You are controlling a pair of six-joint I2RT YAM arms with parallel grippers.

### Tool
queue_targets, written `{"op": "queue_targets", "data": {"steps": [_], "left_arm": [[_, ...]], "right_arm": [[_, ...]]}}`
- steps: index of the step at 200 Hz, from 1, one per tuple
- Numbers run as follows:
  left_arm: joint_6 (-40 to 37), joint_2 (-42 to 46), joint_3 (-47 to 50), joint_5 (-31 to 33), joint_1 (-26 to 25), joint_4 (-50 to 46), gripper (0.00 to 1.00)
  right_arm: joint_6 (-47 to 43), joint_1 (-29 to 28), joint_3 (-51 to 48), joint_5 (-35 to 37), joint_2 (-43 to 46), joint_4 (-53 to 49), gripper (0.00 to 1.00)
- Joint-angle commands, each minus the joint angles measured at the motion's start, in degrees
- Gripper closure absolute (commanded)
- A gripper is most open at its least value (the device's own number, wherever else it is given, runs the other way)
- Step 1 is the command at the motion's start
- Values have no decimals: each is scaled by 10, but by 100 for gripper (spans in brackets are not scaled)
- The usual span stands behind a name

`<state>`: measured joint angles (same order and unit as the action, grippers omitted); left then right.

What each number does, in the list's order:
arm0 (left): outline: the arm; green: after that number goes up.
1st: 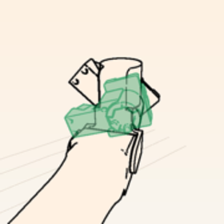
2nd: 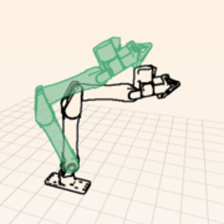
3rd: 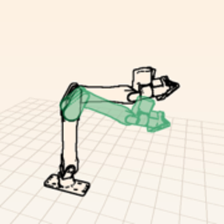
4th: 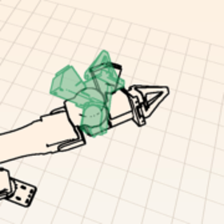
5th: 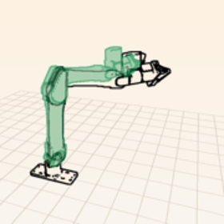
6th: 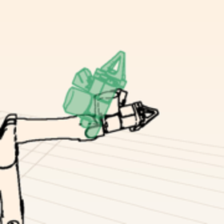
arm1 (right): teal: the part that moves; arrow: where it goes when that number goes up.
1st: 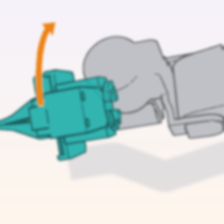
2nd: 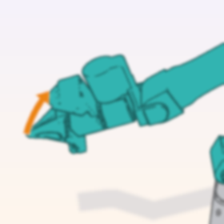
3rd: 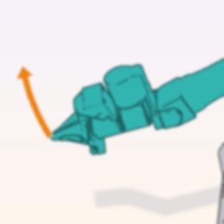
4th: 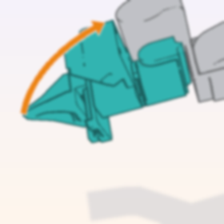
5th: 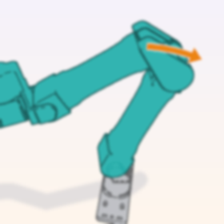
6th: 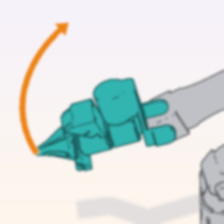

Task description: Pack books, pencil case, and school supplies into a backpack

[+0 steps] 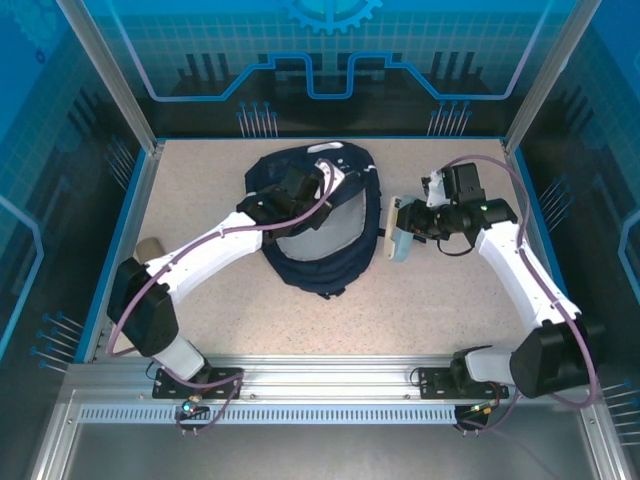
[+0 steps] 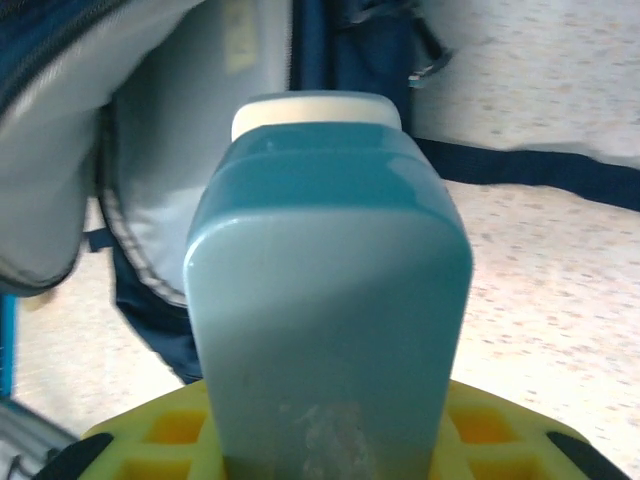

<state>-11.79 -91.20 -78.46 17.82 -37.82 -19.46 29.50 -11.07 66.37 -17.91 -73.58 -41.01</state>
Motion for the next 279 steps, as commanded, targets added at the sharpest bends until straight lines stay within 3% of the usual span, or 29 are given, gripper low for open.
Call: {"op": "queue_targets", "data": {"steps": [1, 26, 81, 122, 149, 205, 229, 244, 264, 279], "left_arm": [[68, 22, -26, 18, -6, 111, 100], [80, 2, -77, 12, -12, 80, 100], [108, -9, -127, 10, -28, 51, 100], [141, -3, -147, -5, -28, 32, 100], [156, -9, -172, -16, -28, 8, 100], [189, -22, -197, -16, -28, -13, 100], [201, -27, -198, -16, -25, -19, 100], [204, -30, -197, -22, -22, -23, 100], [209, -34, -197, -40, -13, -30, 100], [214, -40, -197, -56, -5, -36, 100]], "right_arm": [[73, -25, -31, -92, 18, 84, 75], [157, -54, -64, -124, 9, 168, 75], [327, -103, -79, -106, -69, 325, 74], [376, -139, -25, -45, -156, 368, 73], [417, -153, -9, -22, -228, 454, 74], [420, -198, 76, 30, -360, 535, 72], [438, -202, 108, 7, -415, 552, 67], [456, -197, 110, -28, -431, 561, 58], [452, -188, 74, -30, -400, 556, 42], [440, -178, 44, -29, -361, 529, 38]]}}
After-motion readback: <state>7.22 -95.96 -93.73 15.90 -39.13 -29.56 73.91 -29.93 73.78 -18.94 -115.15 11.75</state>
